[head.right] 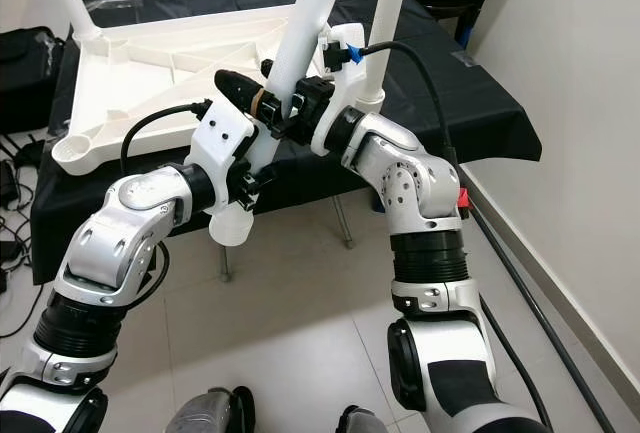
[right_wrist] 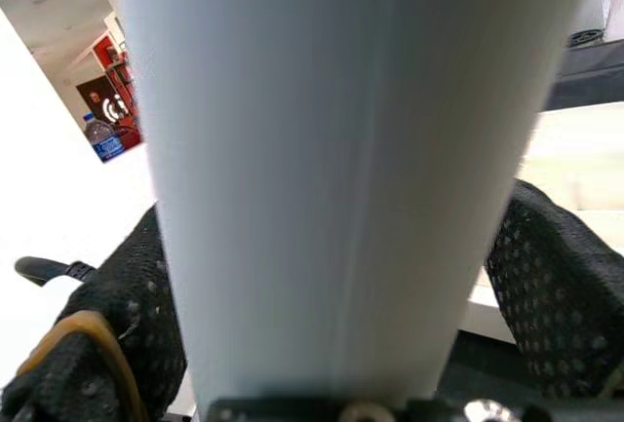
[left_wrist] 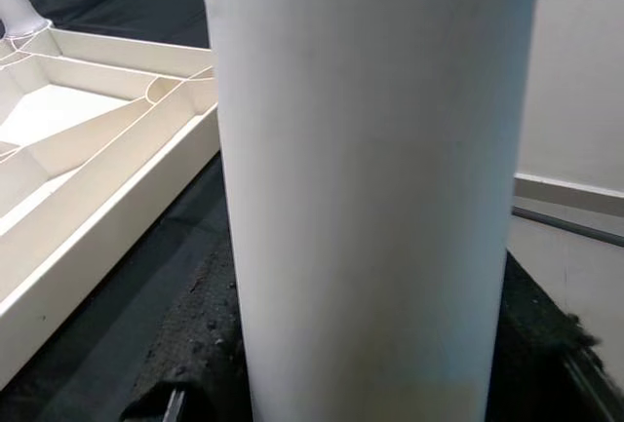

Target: Building children table

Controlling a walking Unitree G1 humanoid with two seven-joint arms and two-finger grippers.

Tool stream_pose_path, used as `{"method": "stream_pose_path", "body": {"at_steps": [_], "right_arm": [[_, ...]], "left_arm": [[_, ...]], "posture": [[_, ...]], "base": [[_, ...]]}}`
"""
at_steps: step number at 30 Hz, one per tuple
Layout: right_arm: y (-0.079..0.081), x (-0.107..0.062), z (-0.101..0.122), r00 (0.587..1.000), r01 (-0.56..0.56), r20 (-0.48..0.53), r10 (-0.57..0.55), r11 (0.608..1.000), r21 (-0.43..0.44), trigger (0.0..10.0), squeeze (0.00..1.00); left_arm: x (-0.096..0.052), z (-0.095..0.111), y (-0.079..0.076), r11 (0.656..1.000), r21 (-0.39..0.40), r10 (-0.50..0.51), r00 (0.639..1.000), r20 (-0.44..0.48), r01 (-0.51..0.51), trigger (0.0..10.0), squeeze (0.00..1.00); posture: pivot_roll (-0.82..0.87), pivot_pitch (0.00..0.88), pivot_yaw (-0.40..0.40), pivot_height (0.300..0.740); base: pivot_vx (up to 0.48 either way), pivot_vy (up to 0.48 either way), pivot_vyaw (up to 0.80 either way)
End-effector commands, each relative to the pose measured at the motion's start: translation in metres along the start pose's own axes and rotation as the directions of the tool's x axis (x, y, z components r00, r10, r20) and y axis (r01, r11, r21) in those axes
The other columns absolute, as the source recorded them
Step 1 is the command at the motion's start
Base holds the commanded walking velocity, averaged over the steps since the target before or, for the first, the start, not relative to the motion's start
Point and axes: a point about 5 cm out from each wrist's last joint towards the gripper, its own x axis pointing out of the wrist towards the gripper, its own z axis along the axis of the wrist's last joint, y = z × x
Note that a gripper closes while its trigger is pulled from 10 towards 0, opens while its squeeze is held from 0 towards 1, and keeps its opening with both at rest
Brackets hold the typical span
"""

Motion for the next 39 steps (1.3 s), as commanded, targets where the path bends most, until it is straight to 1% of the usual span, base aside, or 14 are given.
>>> {"method": "stream_pose_path", "body": {"at_steps": [1, 5, 6, 7, 10, 18, 21, 26, 27, 30, 32, 36, 37, 39], "right_arm": [[0.007, 0.012, 0.001, 1.0, -0.027, -0.007, 0.027, 1.0, 0.0, 10.0, 0.0], [0.007, 0.014, 0.006, 1.0, -0.021, 0.017, 0.021, 1.0, 0.001, 10.0, 0.0], [0.007, 0.016, 0.008, 0.999, -0.018, 0.027, 0.018, 1.0, 0.001, 9.0, 0.0], [0.006, 0.017, 0.011, 0.999, -0.004, 0.047, 0.003, 1.0, 0.01, 0.0, 0.0], [0.006, 0.02, 0.016, 0.997, 0.0, 0.082, -0.002, 1.0, 0.026, 0.0, 0.0], [0.008, 0.021, 0.018, 0.996, -0.007, 0.09, 0.005, 1.0, 0.022, 0.0, 0.0], [0.009, 0.021, 0.018, 0.996, -0.012, 0.092, 0.01, 1.0, 0.023, 0.0, 0.0], [0.008, 0.02, 0.018, 0.996, -0.004, 0.092, 0.002, 1.0, 0.023, 0.0, 0.0], [0.008, 0.02, 0.017, 0.996, -0.001, 0.09, -0.001, 1.0, 0.022, 0.0, 0.0], [0.008, 0.02, 0.017, 0.996, -0.001, 0.09, -0.001, 1.0, 0.022, 0.0, 0.0], [0.007, 0.018, 0.016, 0.996, 0.011, 0.091, -0.012, 1.0, 0.02, 0.0, 0.0], [0.004, 0.016, 0.015, 0.996, 0.03, 0.089, -0.03, 0.999, 0.012, 0.0, 0.0], [0.001, 0.013, 0.011, 0.995, 0.052, 0.081, -0.051, 0.999, -0.009, 0.0, 0.0], [0.001, 0.013, 0.011, 0.995, 0.052, 0.081, -0.051, 0.999, -0.009, 0.0, 0.0]], "left_arm": [[0.009, 0.012, -0.024, 0.99, 0.067, -0.124, 0.991, 0.044, 0.121, 10.0, 0.0], [0.01, 0.012, -0.026, 0.989, 0.075, -0.132, 0.99, 0.047, 0.128, 10.0, 0.0], [0.01, 0.013, -0.027, 0.988, 0.081, -0.135, 0.99, 0.048, 0.131, 10.0, 0.0], [0.01, 0.013, -0.027, 0.988, 0.084, -0.136, 0.99, 0.049, 0.131, 10.0, 0.0], [0.011, 0.013, -0.026, 0.988, 0.084, -0.132, 0.99, 0.054, 0.127, 10.0, 0.0], [0.011, 0.013, -0.022, 0.99, 0.091, -0.117, 0.992, 0.05, 0.112, 10.0, 0.0], [0.011, 0.013, -0.015, 0.994, 0.092, -0.066, 0.997, 0.045, 0.062, 10.0, 0.0], [0.011, 0.01, -0.008, 0.997, 0.075, -0.026, 0.999, 0.027, 0.024, 10.0, 0.0], [0.011, 0.009, -0.005, 0.998, 0.058, -0.009, 1.0, 0.028, 0.007, 10.0, 1.0], [0.011, 0.009, -0.005, 0.998, 0.058, -0.009, 1.0, 0.028, 0.007, 10.0, 1.0], [0.01, 0.007, -0.001, 0.999, 0.039, 0.034, 0.999, 0.032, -0.036, 10.0, 1.0], [0.01, 0.005, -0.001, 0.998, 0.05, 0.037, 0.999, 0.023, -0.038, 10.0, 1.0], [0.009, 0.004, -0.004, 0.998, 0.048, 0.034, 0.999, 0.028, -0.035, 10.0, 0.0], [0.009, 0.004, -0.004, 0.998, 0.048, 0.034, 0.999, 0.028, -0.035, 10.0, 0.0]], "posture": [[0.12, 0.148, -0.023, 0.74], [0.12, 0.147, -0.022, 0.74], [0.12, 0.147, -0.022, 0.74], [0.12, 0.148, -0.023, 0.74], [0.12, 0.148, -0.024, 0.74], [0.12, 0.15, -0.025, 0.74], [0.12, 0.15, -0.025, 0.74], [0.12, 0.149, -0.025, 0.74], [0.12, 0.144, -0.024, 0.74], [0.12, 0.144, -0.024, 0.74], [0.12, 0.139, -0.023, 0.74], [0.12, 0.135, -0.027, 0.74], [0.12, 0.13, -0.024, 0.74], [0.12, 0.13, -0.024, 0.74]], "base": [[0.0, 0.0, 0.0], [0.0, 0.0, 0.0], [0.0, 0.0, 0.0], [0.0, 0.0, 0.0], [0.0, 0.0, 0.0], [0.0, 0.0, 0.0], [0.0, 0.0, 0.0], [0.0, 0.0, 0.0], [0.0, 0.0, 0.0], [0.0, 0.0, 0.0], [0.0, 0.0, 0.0], [0.0, 0.0, 0.0], [0.0, 0.0, 0.0], [0.0, 0.0, 0.0]]}}
